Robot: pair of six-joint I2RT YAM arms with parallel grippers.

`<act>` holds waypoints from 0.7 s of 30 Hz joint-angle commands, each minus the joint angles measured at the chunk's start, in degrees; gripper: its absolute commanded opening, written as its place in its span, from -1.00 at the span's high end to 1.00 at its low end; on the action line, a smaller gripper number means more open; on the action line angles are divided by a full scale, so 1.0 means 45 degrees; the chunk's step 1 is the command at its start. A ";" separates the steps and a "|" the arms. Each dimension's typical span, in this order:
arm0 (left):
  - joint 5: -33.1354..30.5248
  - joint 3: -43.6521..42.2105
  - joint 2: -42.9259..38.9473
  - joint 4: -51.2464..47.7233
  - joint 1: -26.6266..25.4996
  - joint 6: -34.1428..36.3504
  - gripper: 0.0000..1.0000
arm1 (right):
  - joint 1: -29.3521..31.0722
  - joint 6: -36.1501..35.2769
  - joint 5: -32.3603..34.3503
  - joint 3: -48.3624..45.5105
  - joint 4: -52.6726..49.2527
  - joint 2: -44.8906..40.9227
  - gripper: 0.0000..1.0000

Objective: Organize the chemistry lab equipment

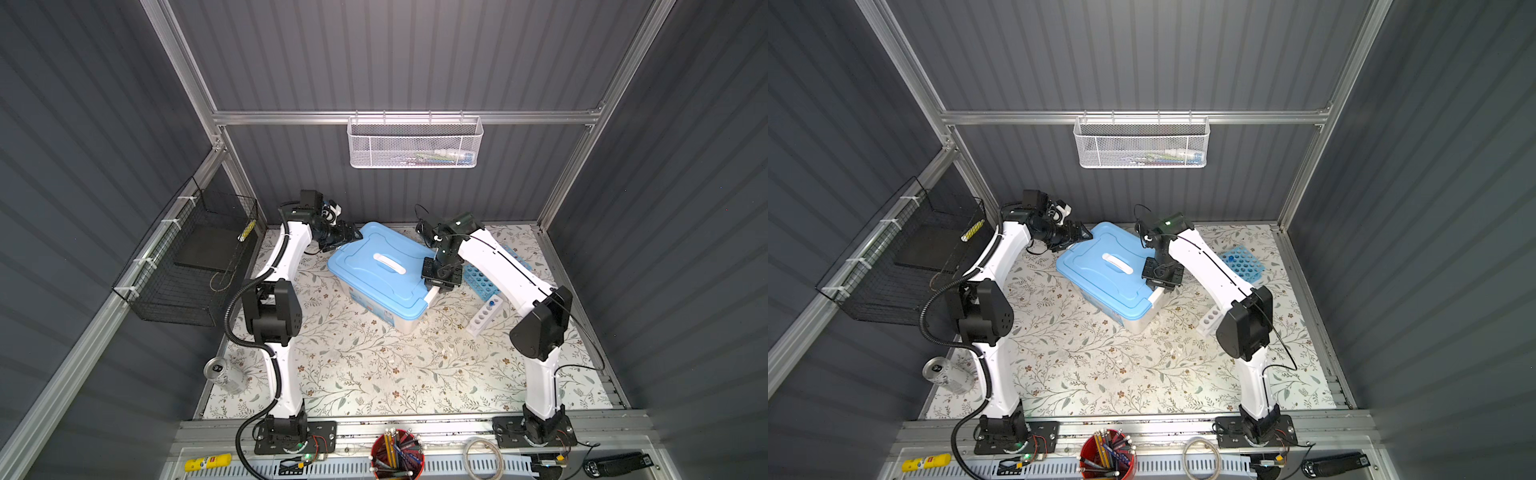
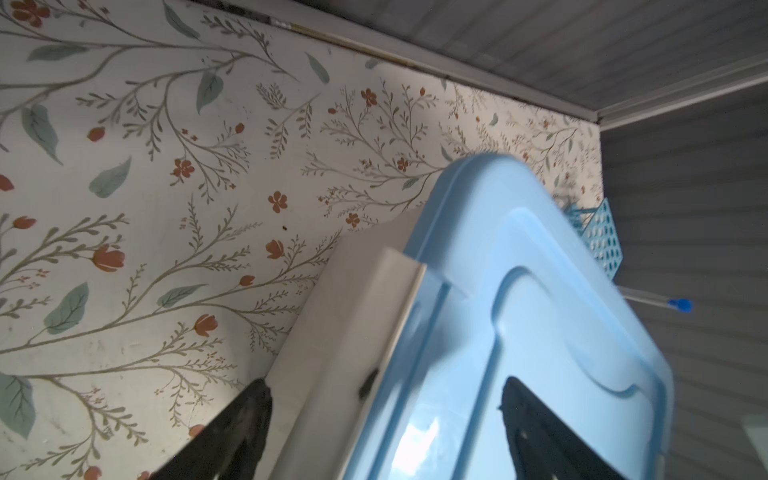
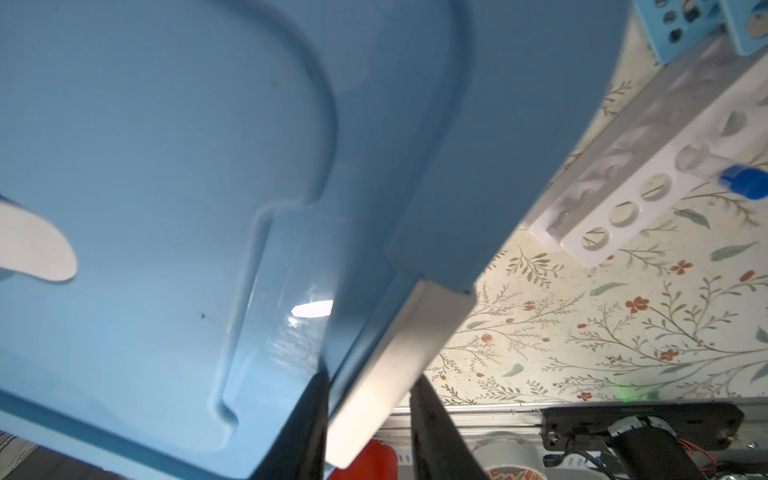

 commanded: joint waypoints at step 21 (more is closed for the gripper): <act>-0.0443 -0.0463 -0.0312 -0.1783 0.0372 0.1011 -0.66 | -0.0067 -0.0314 -0.0469 -0.0454 0.0962 0.0543 0.36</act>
